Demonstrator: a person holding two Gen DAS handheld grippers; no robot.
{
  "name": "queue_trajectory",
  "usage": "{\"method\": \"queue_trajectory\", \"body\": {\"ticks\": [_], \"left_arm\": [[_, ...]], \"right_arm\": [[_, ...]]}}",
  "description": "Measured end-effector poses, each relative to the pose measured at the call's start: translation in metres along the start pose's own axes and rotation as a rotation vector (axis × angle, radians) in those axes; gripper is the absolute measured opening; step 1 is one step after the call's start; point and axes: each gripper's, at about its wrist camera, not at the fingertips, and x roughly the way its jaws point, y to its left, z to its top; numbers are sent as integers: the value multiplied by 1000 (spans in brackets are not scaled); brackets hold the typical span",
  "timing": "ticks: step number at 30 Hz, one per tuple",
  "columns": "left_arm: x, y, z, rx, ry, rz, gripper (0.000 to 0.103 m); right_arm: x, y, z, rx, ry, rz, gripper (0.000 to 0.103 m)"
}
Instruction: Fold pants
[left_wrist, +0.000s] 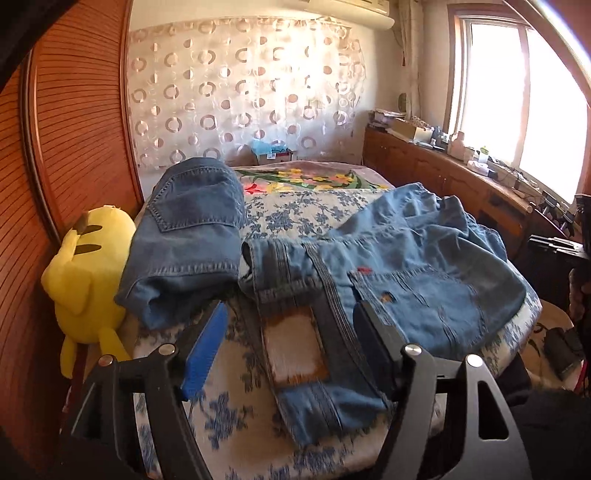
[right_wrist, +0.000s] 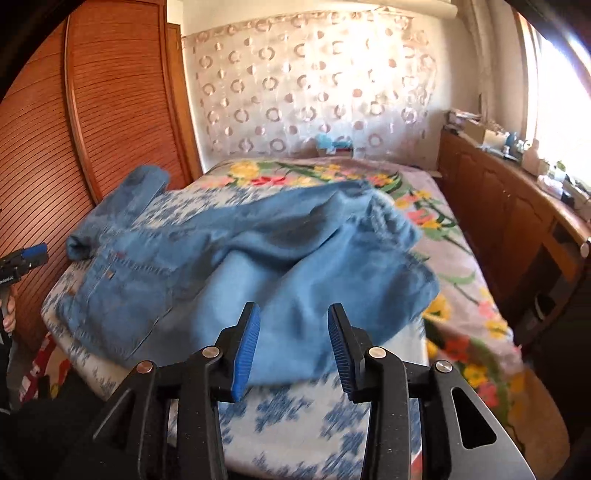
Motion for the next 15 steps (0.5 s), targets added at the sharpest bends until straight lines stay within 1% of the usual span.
{"method": "queue_trajectory", "body": {"ticks": [3, 6, 10, 12, 15], "left_arm": [[16, 4, 8, -14, -5, -4, 71], [31, 7, 14, -21, -3, -8, 71], [55, 10, 24, -23, 22, -9, 71], [68, 13, 29, -26, 36, -5, 71], [85, 18, 36, -41, 59, 0, 71]], "right_arm": [[10, -3, 8, 5, -15, -10, 44], [32, -9, 16, -8, -15, -31, 48], [62, -18, 30, 1, 0, -58, 49], [74, -21, 42, -4, 5, -70, 49], [102, -28, 59, 3, 18, -84, 50]]}}
